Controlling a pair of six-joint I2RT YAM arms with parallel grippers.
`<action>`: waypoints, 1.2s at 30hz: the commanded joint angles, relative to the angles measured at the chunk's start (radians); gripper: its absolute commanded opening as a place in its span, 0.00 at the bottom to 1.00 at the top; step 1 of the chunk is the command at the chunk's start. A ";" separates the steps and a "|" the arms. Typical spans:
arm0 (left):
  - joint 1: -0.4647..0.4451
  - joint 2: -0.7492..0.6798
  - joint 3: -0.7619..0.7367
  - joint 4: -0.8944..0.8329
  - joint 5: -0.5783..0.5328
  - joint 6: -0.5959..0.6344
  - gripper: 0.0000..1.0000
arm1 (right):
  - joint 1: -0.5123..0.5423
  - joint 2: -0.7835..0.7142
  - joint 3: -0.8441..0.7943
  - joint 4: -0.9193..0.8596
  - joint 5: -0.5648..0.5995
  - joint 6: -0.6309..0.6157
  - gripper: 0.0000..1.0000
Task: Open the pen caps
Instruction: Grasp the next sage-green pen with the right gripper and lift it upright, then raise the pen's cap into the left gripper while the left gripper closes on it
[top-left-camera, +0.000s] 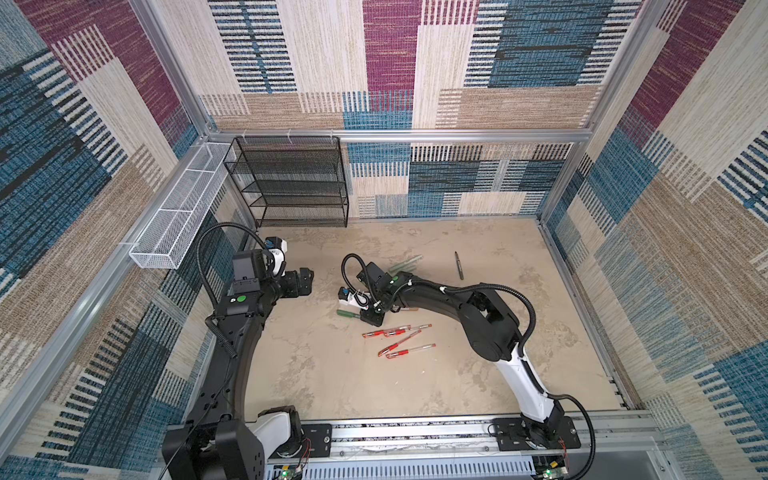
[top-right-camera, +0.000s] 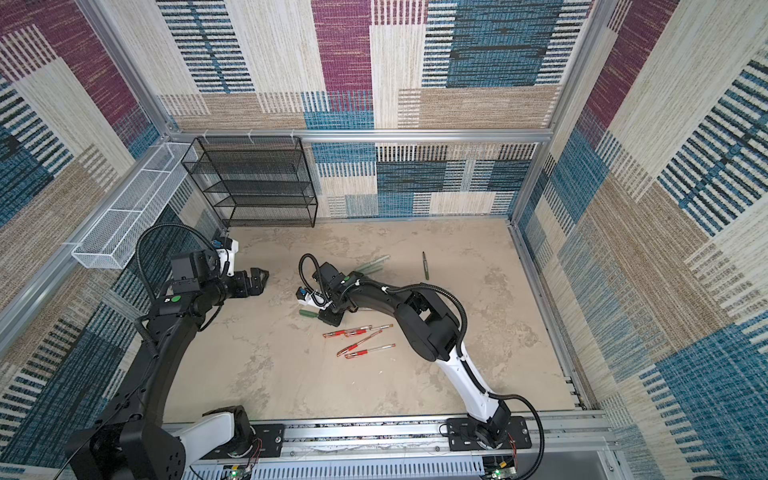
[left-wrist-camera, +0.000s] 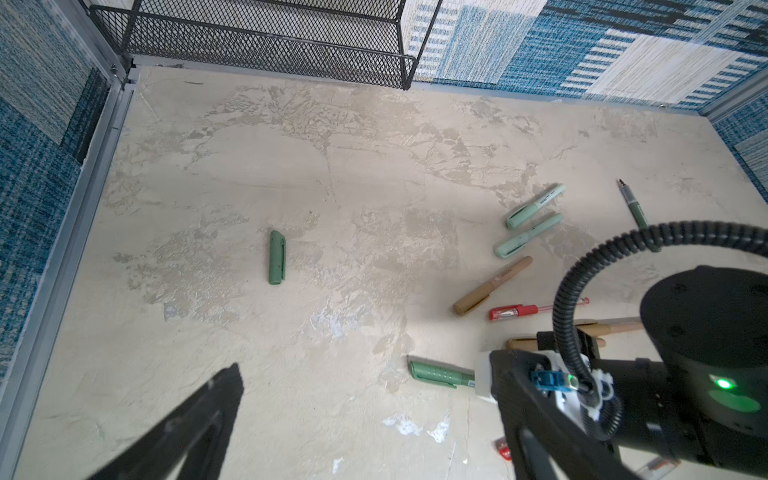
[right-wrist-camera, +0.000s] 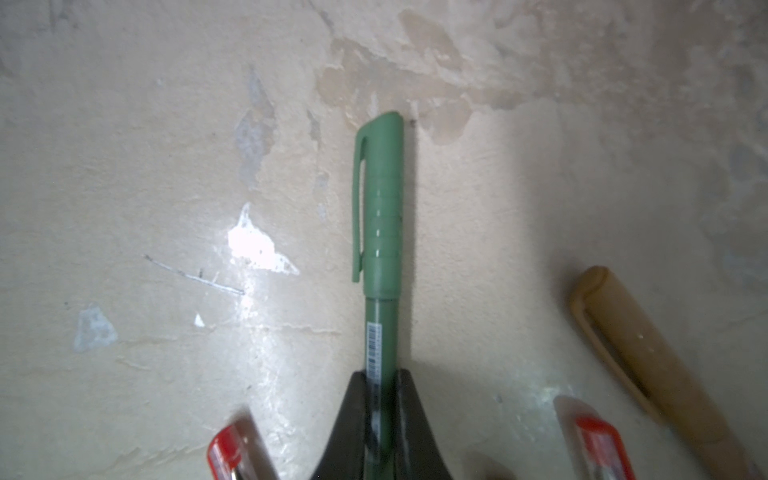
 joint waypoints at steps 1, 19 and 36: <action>0.000 -0.008 -0.009 0.033 0.004 0.007 0.99 | 0.003 -0.004 0.022 -0.008 -0.013 0.039 0.10; -0.004 0.007 0.021 0.039 0.120 -0.110 0.99 | -0.016 -0.297 -0.313 0.539 -0.057 0.522 0.10; -0.096 0.108 -0.019 0.285 0.511 -0.352 0.98 | 0.029 -0.442 -0.554 0.907 0.038 0.841 0.10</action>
